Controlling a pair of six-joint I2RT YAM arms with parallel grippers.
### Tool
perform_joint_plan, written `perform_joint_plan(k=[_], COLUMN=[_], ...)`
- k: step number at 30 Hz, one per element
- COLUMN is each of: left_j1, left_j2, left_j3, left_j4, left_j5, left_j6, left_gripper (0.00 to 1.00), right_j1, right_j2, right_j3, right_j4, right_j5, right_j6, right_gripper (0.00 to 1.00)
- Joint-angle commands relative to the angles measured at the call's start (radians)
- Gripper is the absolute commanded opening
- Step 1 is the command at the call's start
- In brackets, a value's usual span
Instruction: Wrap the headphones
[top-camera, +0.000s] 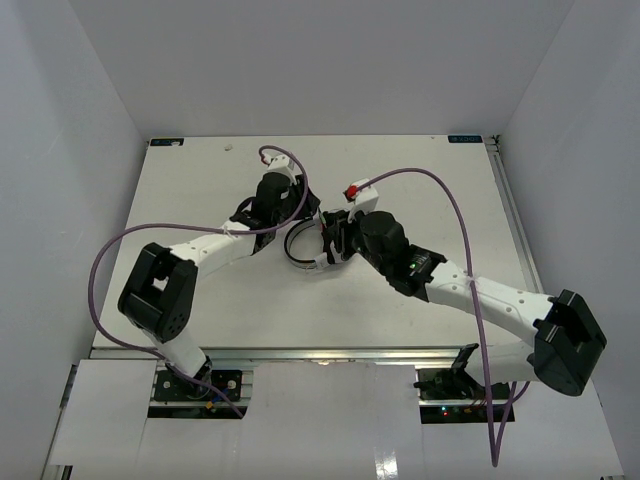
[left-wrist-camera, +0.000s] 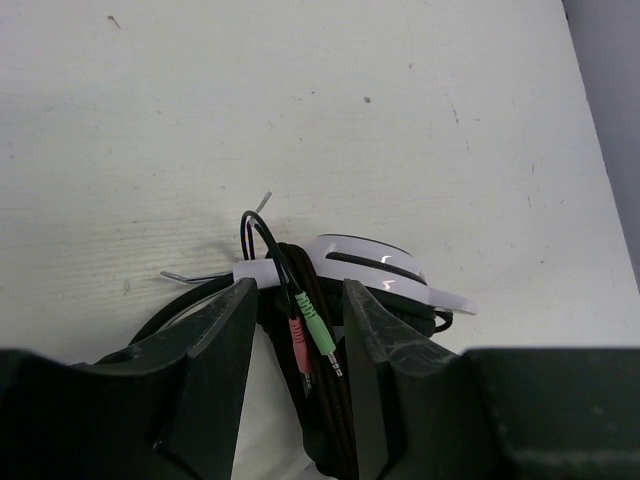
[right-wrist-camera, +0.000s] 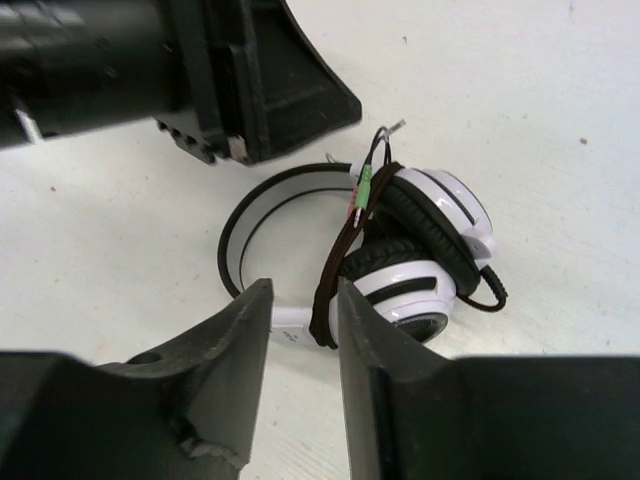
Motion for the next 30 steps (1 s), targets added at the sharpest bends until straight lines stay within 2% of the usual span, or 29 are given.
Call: perform_joint_plan(k=[1,3,5,7,8,15,18,24,30], left_j1=[0.003,0.003,0.001,-0.007,-0.011,-0.027,-0.029,-0.036,-0.036], left_j2=[-0.132,-0.198,-0.295,-0.407,-0.459,-0.724,-0.855,-0.929,-0.943], left_j3=[0.037,0.055,0.041,-0.019,-0.053,-0.255,-0.348,-0.459,-0.499], left_j4=[-0.087,-0.148,-0.213,-0.222,-0.228,-0.306,-0.306,-0.253,-0.207], left_j5=[-0.016,0.008,0.065,0.125,0.138,0.141,0.147,0.164,0.196], left_j6=[0.033,0.064,0.083,0.095,0.096,0.078,0.073,0.062,0.061], left_gripper=[0.53,0.58,0.80,0.95,0.98,0.98,0.98,0.98,0.98], right_j1=[0.004,0.003,0.003,0.000,-0.001,-0.003,-0.003,-0.003,-0.002], right_j2=[-0.015,-0.024,-0.078,-0.119,-0.160,-0.368,-0.450,-0.540,-0.575], right_j3=[0.076,0.109,0.113,0.110,0.111,0.074,0.001,-0.041,-0.066], right_j4=[-0.114,-0.188,-0.233,-0.267,-0.293,-0.521,-0.550,-0.540,-0.500], right_j5=[0.025,0.027,0.058,0.063,0.082,0.248,0.298,0.311,0.264], right_j6=[0.020,0.040,0.065,0.082,0.099,0.199,0.189,0.189,0.145], right_gripper=[0.66,0.91,0.90,0.90,0.90,0.90,0.90,0.90,0.90])
